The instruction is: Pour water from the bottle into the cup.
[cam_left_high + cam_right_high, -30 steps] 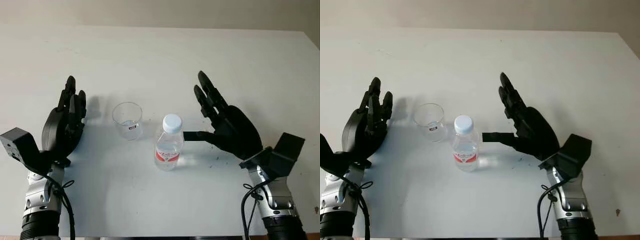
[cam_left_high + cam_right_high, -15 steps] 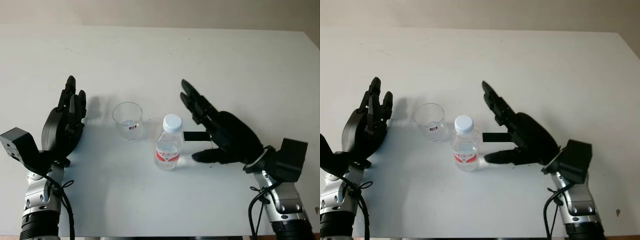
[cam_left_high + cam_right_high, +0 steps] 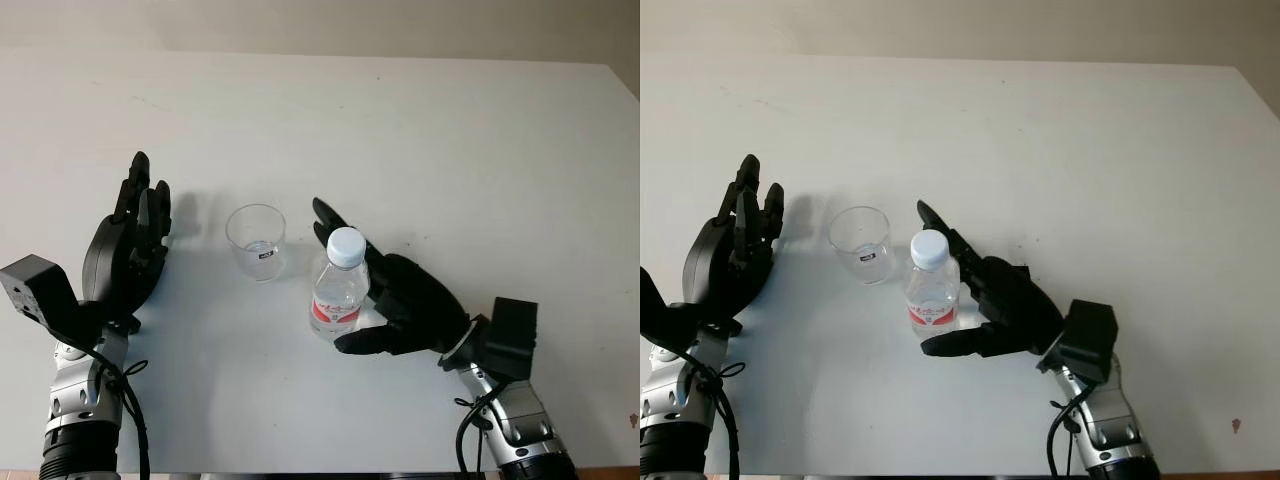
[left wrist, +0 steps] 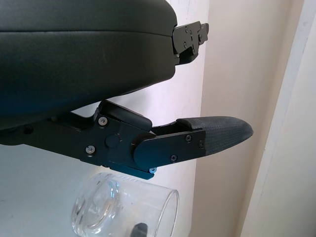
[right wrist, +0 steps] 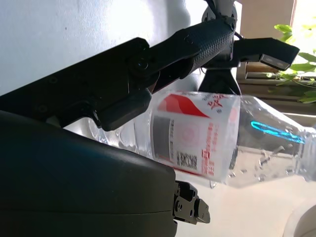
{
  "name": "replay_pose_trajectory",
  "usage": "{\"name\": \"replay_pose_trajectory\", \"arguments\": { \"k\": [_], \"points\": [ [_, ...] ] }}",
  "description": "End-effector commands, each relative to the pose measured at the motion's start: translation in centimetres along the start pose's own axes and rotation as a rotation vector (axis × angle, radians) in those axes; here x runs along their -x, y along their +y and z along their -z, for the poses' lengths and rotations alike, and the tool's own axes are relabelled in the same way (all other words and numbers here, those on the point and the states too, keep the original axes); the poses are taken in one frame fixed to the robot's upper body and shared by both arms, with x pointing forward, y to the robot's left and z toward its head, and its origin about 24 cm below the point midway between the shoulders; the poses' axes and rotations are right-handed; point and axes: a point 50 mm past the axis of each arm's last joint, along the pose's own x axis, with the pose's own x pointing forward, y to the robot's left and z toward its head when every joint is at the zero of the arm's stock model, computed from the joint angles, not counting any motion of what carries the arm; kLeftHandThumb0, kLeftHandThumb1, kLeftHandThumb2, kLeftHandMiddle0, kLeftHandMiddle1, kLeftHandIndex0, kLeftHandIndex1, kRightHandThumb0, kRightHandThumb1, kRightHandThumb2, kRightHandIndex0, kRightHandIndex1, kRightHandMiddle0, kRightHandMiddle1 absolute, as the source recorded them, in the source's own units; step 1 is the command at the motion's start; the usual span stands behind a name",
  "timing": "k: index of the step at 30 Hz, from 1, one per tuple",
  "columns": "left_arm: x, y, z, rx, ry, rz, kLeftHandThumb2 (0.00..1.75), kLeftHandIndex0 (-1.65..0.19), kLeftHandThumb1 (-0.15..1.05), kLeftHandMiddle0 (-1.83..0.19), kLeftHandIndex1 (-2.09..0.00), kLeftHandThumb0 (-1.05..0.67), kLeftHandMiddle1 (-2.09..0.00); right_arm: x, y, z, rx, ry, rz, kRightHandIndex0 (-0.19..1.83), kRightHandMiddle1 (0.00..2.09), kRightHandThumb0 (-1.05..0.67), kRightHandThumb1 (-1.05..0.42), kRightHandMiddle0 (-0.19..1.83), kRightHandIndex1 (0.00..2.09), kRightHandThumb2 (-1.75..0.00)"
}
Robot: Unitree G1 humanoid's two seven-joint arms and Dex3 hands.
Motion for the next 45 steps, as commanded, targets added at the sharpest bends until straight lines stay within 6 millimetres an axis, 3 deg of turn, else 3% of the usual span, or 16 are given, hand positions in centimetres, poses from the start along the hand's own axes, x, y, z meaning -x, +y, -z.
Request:
{"name": "replay_pose_trajectory", "arguments": {
  "k": [1,11,19,24,25,28,31,34,42,45],
  "points": [
    [0.2,-0.1,0.0,-0.006,-0.008,0.006,0.58,0.19,1.05,0.19,0.0,-0.76,0.0,0.0,0.5,0.3,-0.01,-0.006,-0.012,-0.19,0.0,-0.91,-0.92,-0.19,0.0,-0.06],
    [0.2,-0.1,0.0,0.001,-0.014,0.002,0.57,0.19,1.05,0.19,0.0,-0.75,0.0,-0.4,0.9,0.7,-0.03,0.002,0.022,-0.19,0.0,-0.96,-0.94,-0.19,0.0,-0.06],
    [0.2,-0.1,0.0,0.002,-0.016,0.0,0.57,0.19,1.05,0.19,0.0,-0.76,0.0,-0.6,1.8,1.3,-0.073,0.0,0.227,-0.18,0.01,-0.82,-0.91,-0.17,0.01,-0.05],
    [0.2,0.0,-0.1,-0.003,-0.018,-0.003,0.57,0.19,1.05,0.19,0.0,-0.76,0.0,-0.5,1.9,1.4,-0.118,-0.01,0.289,-0.04,0.12,-0.71,-0.92,-0.02,0.13,-0.05],
    [0.3,0.0,-0.1,-0.005,-0.017,-0.006,0.57,0.19,1.05,0.19,0.0,-0.76,0.0,-0.6,1.9,1.4,-0.117,-0.008,0.297,-0.12,0.45,-0.69,-0.91,-0.09,0.61,-0.05],
    [0.2,0.0,-0.1,-0.006,-0.014,-0.01,0.57,0.19,1.05,0.19,0.0,-0.76,0.0,-0.6,1.9,1.4,-0.105,0.004,0.298,-0.18,1.31,-0.66,-0.9,-0.18,1.41,-0.05],
    [0.3,0.0,-0.2,-0.008,-0.016,-0.011,0.57,0.19,1.05,0.19,0.0,-0.76,-0.01,-0.6,1.9,1.4,-0.091,0.014,0.289,-0.19,1.84,-0.64,-0.89,-0.19,1.84,-0.05],
    [0.3,-0.1,-0.2,-0.005,-0.018,-0.008,0.58,0.19,1.05,0.19,0.0,-0.76,-0.01,-0.6,1.9,1.5,-0.071,0.023,0.274,-0.19,2.06,-0.63,-0.89,-0.19,2.05,-0.05],
    [0.2,-0.1,-0.1,0.0,-0.017,-0.011,0.57,0.19,1.05,0.19,0.0,-0.76,0.0,-0.7,1.8,1.6,-0.061,0.02,0.177,-0.06,2.09,-0.56,-0.89,-0.07,2.09,-0.06],
    [0.2,-0.1,0.0,0.001,-0.018,-0.01,0.56,0.19,1.05,0.19,0.0,-0.76,-0.01,-0.8,1.8,1.5,-0.041,0.024,0.129,0.11,2.09,-0.52,-0.89,0.06,2.09,-0.06]
  ]
}}
